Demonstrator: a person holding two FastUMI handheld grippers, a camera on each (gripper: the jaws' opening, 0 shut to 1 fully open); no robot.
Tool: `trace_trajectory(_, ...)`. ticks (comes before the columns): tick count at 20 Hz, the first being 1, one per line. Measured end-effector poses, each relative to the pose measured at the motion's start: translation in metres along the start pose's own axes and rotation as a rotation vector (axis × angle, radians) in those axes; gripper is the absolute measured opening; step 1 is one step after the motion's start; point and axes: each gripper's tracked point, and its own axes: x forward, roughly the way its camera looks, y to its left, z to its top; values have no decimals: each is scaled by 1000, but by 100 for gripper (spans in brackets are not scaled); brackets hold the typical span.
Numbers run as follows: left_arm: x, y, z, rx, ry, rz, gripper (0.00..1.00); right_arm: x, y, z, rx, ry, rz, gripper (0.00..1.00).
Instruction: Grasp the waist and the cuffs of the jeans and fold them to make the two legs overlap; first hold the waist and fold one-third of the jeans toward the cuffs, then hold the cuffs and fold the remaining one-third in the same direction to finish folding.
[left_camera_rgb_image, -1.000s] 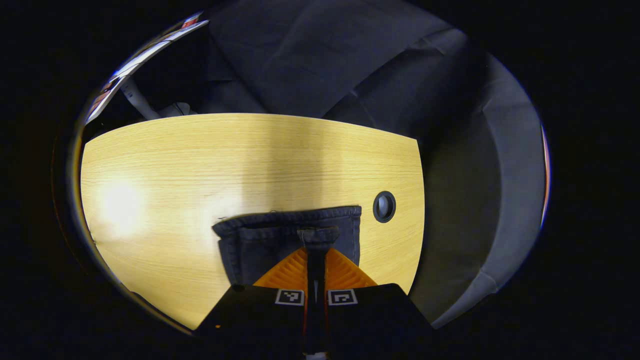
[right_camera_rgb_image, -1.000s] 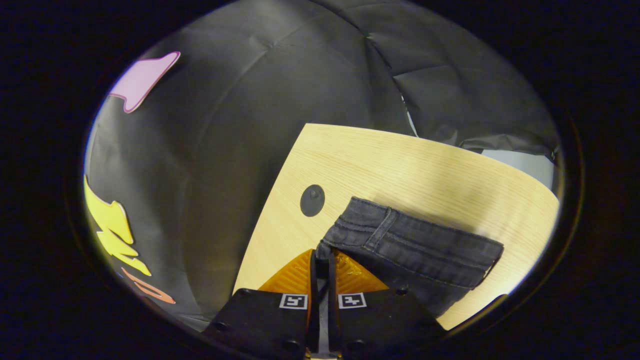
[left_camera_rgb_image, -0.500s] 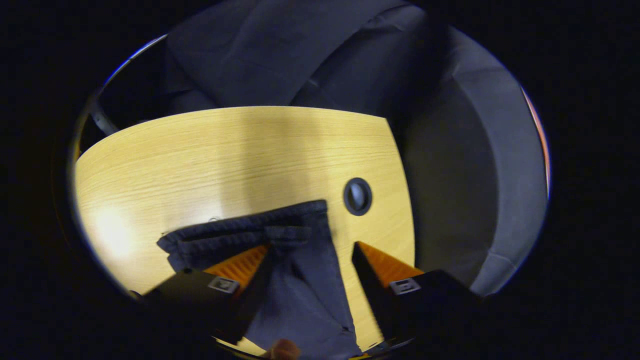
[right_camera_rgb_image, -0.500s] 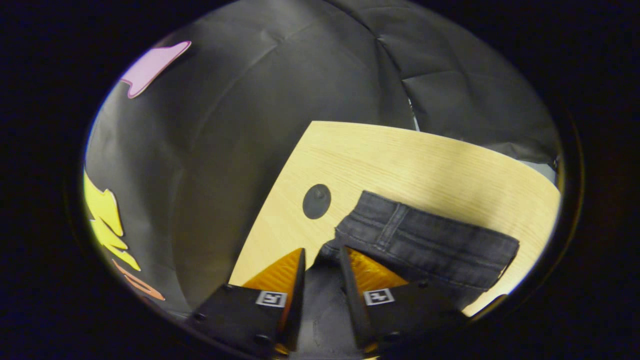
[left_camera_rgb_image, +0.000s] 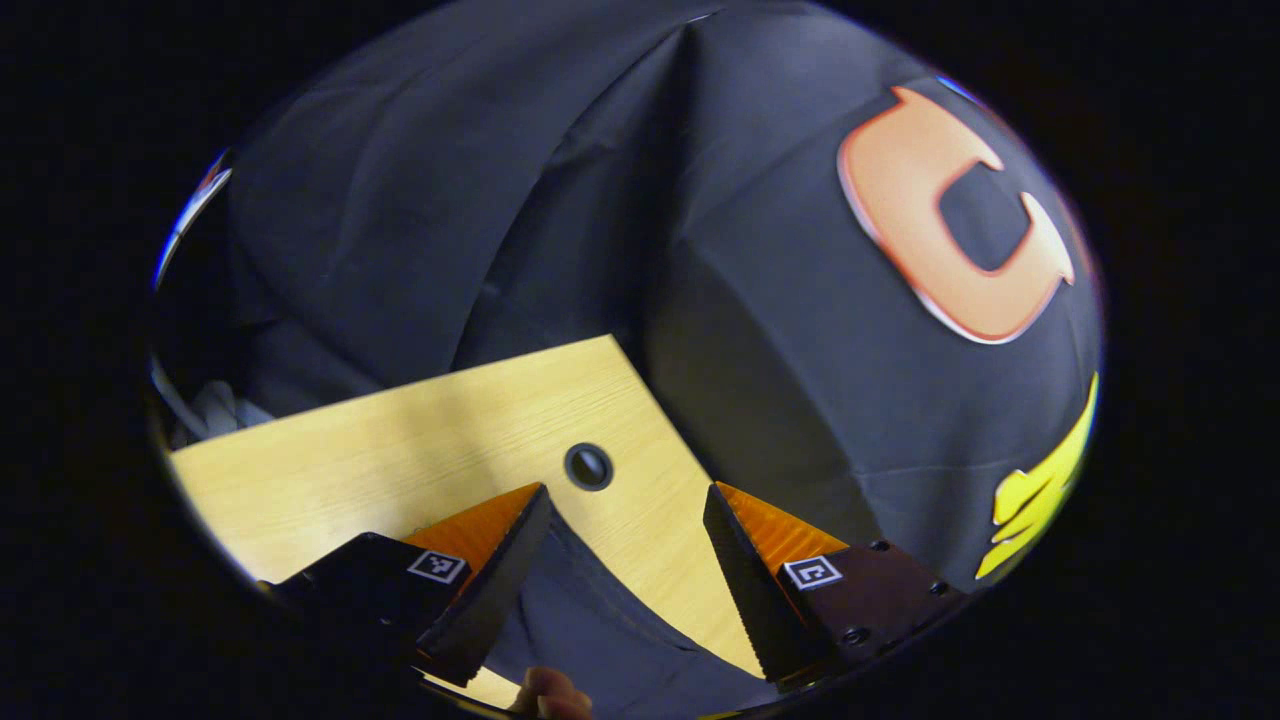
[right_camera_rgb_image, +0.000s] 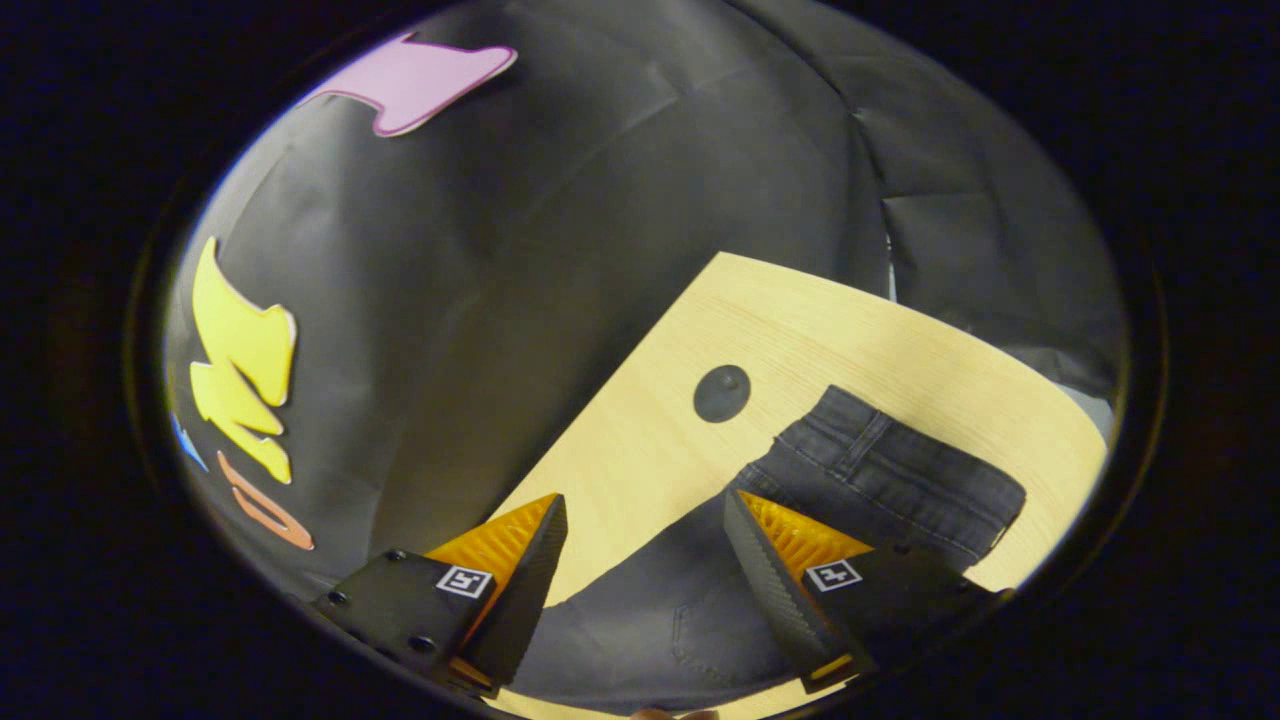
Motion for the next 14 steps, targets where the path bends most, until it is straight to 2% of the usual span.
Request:
trace_trajectory(3,-52,-33,3,67,-42,-93,99,-37,-2,4,-27,-12,18,97)
trace_trajectory(5,-85,-53,2,142,-101,-149,99,-61,-20,5,-18,-24,-7,98)
trace_trajectory(8,-132,-72,8,324,-303,-177,99,-85,-70,10,56,-34,-69,97)
trace_trajectory(10,-162,-102,1,476,-451,-248,99,-94,-105,14,115,-44,-104,98)
trace_trajectory(12,-201,-127,-19,636,-542,-317,98,-99,-132,13,167,-48,-126,98)
trace_trajectory(14,-228,-145,-41,700,-569,-354,98,-102,-151,6,215,-43,-137,97)
